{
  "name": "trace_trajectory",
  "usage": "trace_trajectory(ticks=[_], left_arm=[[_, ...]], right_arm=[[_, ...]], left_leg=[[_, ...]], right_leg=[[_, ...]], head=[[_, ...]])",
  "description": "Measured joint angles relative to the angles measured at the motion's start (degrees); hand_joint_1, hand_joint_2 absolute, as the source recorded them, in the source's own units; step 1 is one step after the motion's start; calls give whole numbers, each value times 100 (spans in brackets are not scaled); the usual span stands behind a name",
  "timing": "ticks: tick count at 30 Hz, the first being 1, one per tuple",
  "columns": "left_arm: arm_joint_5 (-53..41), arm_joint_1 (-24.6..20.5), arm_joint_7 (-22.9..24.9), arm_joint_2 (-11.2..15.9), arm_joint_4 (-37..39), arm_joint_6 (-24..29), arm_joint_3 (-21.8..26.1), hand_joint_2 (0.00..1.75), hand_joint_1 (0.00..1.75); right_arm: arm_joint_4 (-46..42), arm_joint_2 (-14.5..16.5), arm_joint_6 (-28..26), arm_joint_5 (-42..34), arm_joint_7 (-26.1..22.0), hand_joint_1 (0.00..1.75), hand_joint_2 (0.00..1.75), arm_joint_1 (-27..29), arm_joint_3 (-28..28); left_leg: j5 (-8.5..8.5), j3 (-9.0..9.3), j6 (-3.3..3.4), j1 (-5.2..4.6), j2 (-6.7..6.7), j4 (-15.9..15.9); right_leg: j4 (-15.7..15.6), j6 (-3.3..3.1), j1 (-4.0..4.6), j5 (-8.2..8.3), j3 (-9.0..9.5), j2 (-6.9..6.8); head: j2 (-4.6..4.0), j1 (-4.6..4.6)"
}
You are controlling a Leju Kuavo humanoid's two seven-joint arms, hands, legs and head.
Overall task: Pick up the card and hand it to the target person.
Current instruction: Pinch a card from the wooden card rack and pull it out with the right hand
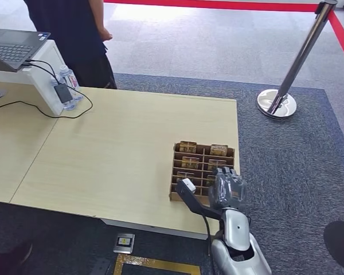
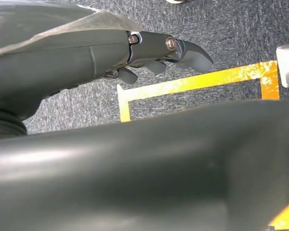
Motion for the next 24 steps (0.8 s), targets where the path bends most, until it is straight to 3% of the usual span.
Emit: trace_trajectory(ticks=[24], left_arm=[[0, 0, 5, 0, 0, 0, 0, 0, 0]], right_arm=[[0, 0, 0, 0, 0, 147, 175, 0, 2]], left_leg=[[0, 0, 0, 0, 0, 0]], right_leg=[[0, 0, 0, 0, 0, 0]], head=[[0, 0]])
